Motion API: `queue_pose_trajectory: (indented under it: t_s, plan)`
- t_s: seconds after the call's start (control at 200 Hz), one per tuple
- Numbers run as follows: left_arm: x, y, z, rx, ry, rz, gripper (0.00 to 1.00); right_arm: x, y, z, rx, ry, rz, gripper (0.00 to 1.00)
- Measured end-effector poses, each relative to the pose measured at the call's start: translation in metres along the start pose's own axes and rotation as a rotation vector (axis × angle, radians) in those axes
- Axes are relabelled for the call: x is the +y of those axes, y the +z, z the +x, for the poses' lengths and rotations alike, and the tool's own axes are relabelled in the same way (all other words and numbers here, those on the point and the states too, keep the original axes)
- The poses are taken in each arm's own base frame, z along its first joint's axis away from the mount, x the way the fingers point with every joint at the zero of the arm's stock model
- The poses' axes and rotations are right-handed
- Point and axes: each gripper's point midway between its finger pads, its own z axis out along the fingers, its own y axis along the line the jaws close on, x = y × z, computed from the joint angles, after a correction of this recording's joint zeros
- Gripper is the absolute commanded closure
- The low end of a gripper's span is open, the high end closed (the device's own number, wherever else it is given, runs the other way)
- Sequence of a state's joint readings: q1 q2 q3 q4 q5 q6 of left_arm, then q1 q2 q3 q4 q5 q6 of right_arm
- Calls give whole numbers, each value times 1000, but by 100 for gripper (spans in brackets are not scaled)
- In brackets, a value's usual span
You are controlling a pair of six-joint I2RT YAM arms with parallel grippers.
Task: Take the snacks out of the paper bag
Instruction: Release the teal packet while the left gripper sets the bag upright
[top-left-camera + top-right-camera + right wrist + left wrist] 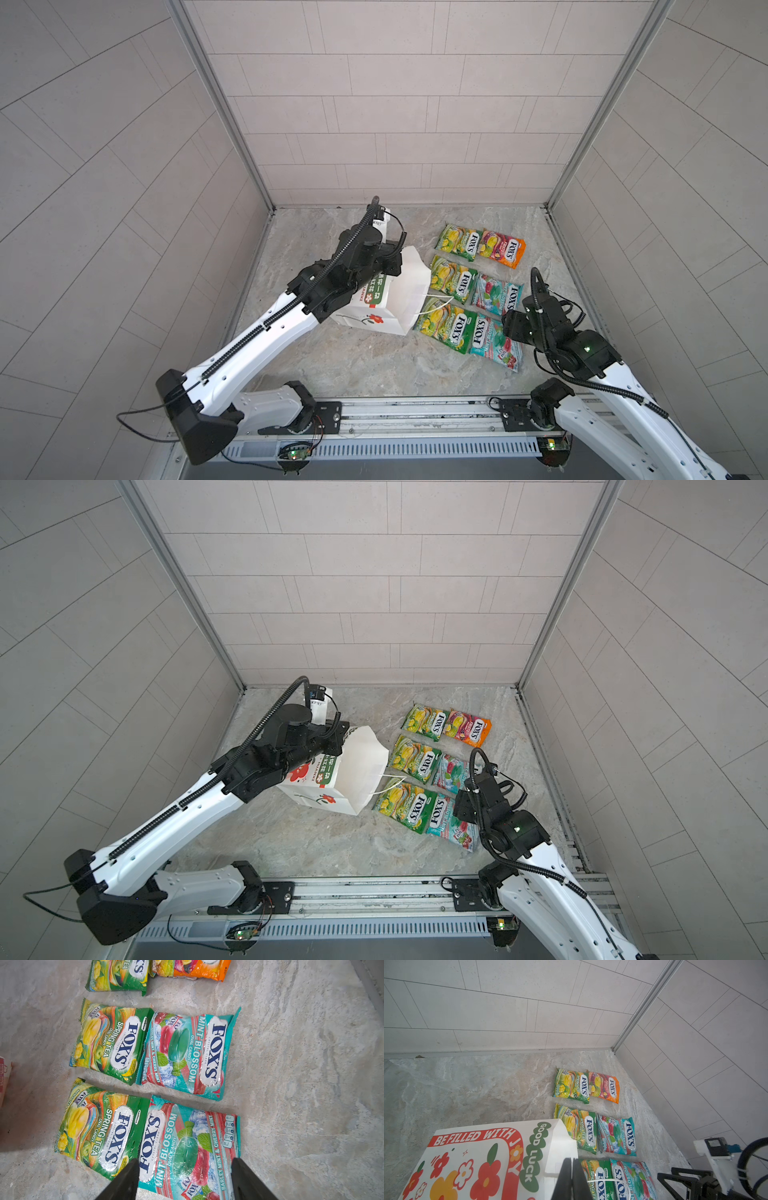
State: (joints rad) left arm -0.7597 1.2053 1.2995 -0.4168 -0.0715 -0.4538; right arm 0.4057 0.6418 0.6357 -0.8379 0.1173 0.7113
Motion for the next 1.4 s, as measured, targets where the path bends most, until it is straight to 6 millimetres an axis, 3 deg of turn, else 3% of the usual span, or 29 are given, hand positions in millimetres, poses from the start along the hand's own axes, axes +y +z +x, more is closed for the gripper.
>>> queue_pose_trajectory:
  t_s: [0.55, 0.951, 1.166, 1.396]
  plan:
    - [-41, 38, -16, -37, -136, 178, 100, 8, 9, 7, 18, -10, -46, 28]
    - [-64, 49, -48, -99, -200, 259, 100, 8, 11, 8, 21, -29, -47, 28]
    - [-55, 53, -60, -127, -251, 277, 100, 8, 11, 9, 22, -32, -47, 28]
    - [-4, 70, -57, -132, -344, 218, 100, 8, 11, 9, 23, -33, -49, 28]
